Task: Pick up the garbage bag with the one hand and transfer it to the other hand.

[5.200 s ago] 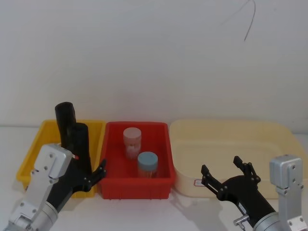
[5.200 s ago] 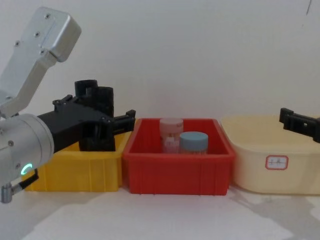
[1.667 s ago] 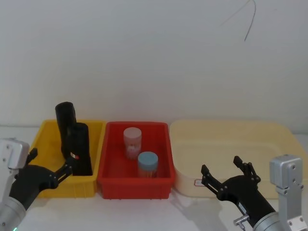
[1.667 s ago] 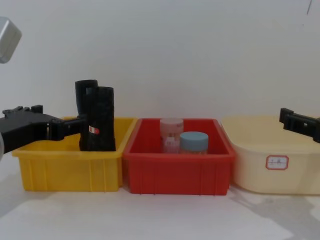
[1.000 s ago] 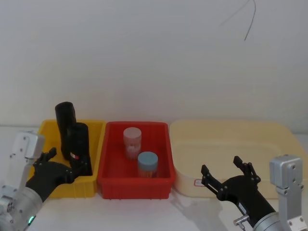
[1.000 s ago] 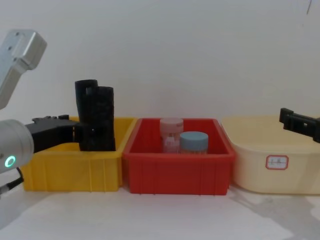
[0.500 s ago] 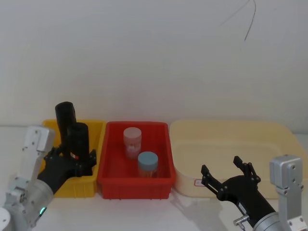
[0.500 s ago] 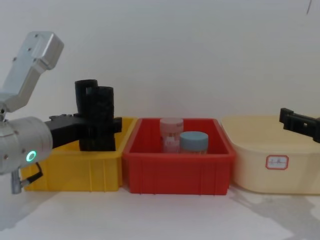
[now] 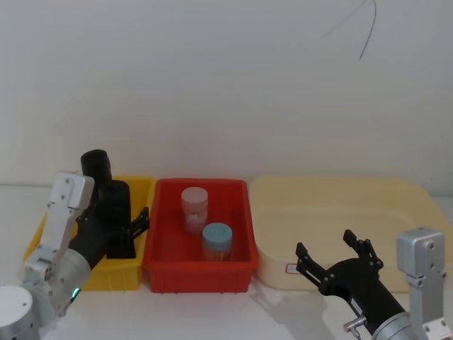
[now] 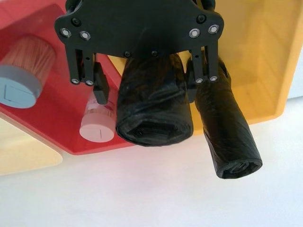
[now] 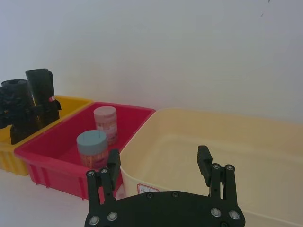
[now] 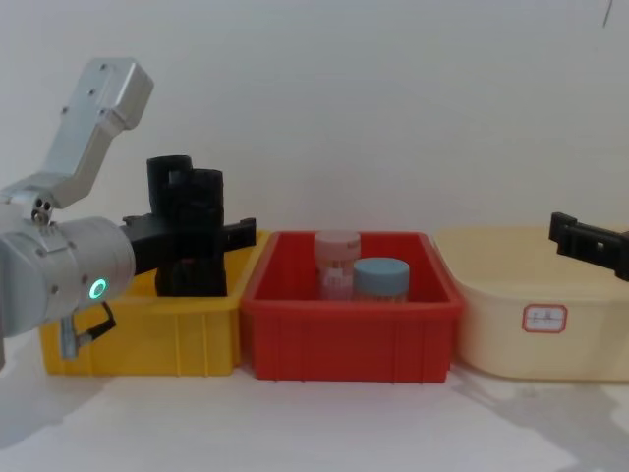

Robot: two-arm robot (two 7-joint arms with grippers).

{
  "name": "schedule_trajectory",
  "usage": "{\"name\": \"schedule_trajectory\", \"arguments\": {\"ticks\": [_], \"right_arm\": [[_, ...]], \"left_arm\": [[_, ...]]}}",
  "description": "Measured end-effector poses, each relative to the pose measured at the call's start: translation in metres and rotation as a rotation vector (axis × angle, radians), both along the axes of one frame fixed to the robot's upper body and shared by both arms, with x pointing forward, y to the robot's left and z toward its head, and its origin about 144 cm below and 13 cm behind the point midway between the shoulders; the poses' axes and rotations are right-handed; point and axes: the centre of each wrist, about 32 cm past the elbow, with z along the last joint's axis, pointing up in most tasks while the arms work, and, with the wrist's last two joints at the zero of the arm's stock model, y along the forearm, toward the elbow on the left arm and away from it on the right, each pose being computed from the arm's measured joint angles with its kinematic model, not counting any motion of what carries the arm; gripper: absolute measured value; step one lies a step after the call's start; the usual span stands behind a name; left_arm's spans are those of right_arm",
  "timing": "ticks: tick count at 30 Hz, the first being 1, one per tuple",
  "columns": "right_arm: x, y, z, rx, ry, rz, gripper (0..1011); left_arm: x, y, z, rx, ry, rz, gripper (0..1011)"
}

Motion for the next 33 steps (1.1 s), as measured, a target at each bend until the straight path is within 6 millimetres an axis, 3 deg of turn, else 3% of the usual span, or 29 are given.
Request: {"name": "schedule_trajectory", "arguments": {"ticks": [5,15,33], "right_arm": [[0.000,0.000,0.000,0.000,0.000,0.000,1000],[0.000,0.000,0.000,0.000,0.000,0.000,1000],[0.000,0.000,0.000,0.000,0.000,0.000,1000]], "left_arm": [[0.005,-0.001,0.001,-0.002,-0.005,0.006,864],[0.008,-0.003,0.007,0.000,-0.025,0.014,567],[-0.003,0.001,0.046,0.027,-0.143,-0.010,445]]}}
